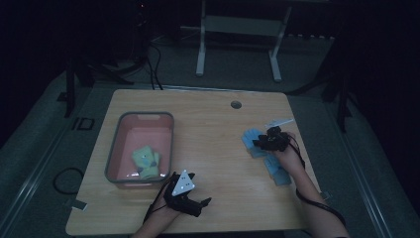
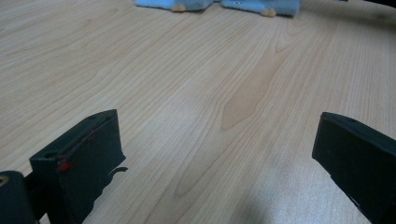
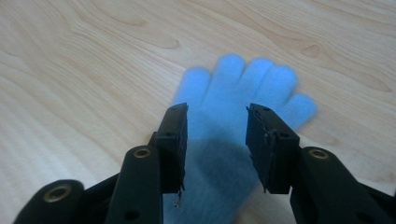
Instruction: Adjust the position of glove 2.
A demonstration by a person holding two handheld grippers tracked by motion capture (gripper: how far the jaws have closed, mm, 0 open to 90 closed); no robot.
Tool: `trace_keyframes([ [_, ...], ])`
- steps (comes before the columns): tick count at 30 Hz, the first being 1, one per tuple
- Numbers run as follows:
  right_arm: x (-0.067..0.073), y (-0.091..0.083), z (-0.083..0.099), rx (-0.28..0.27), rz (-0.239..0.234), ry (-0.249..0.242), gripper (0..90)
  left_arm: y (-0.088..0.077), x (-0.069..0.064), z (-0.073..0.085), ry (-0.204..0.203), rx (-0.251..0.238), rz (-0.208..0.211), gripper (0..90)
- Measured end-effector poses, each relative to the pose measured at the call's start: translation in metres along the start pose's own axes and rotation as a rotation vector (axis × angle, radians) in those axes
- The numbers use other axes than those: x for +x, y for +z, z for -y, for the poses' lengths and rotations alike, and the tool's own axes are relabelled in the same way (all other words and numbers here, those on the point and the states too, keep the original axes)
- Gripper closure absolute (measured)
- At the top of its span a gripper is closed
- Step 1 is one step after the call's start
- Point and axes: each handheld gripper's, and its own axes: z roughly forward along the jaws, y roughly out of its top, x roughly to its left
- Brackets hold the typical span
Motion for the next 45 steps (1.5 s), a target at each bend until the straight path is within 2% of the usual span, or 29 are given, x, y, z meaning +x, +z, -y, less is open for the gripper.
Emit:
trace_keyframes([
  [5,-0.001,0.009,-0.003,0.019,0.026,-0.037,55.6,-0.001,0.0,0.001,0.011,-0.014,-0.041,1.8],
  [10,-0.003,0.018,-0.002,0.048,0.04,-0.064,55.5,-0.002,0.002,0.002,-0.005,-0.018,-0.031,1.7],
  [14,-0.003,0.02,-0.001,0.047,0.029,-0.06,59.1,0.0,0.001,0.003,-0.008,-0.013,-0.02,1.6],
  [18,-0.003,0.019,-0.001,0.048,0.013,-0.045,73.7,0.002,0.001,0.003,-0.008,-0.015,-0.019,1.7],
  [20,0.0,0.019,-0.002,0.061,0.014,-0.028,78.1,0.002,0.0,0.003,-0.009,-0.022,-0.018,1.6],
  [22,0.003,0.019,-0.004,0.08,0.007,-0.006,80.4,0.003,0.0,0.003,-0.007,-0.018,-0.02,1.6],
  [25,0.006,0.019,-0.006,0.09,0.022,0.014,82.0,0.003,0.001,0.003,-0.008,-0.015,-0.021,1.7],
  [26,0.009,0.02,-0.009,0.107,0.048,0.024,83.7,0.003,0.0,0.003,-0.005,-0.015,-0.025,1.7],
  [30,0.015,0.015,-0.012,0.099,0.077,0.037,85.5,0.004,-0.001,0.003,0.013,-0.01,-0.024,1.7],
  [34,0.025,0.0,-0.017,0.038,0.059,0.09,85.8,0.005,-0.001,0.004,0.008,-0.007,-0.018,1.7],
  [38,0.044,-0.016,-0.025,-0.007,0.064,0.083,86.0,0.005,-0.002,0.003,0.011,-0.008,-0.02,1.7],
  [42,0.063,-0.029,-0.032,-0.029,0.077,0.075,86.1,0.005,-0.002,0.003,0.016,-0.007,-0.027,1.7],
  [43,0.063,-0.029,-0.032,-0.029,0.077,0.075,86.1,0.005,-0.002,0.003,0.016,-0.007,-0.027,1.7],
  [45,0.079,-0.038,-0.036,-0.056,0.081,0.072,86.2,0.005,-0.002,0.003,0.015,-0.009,-0.026,1.7],
])
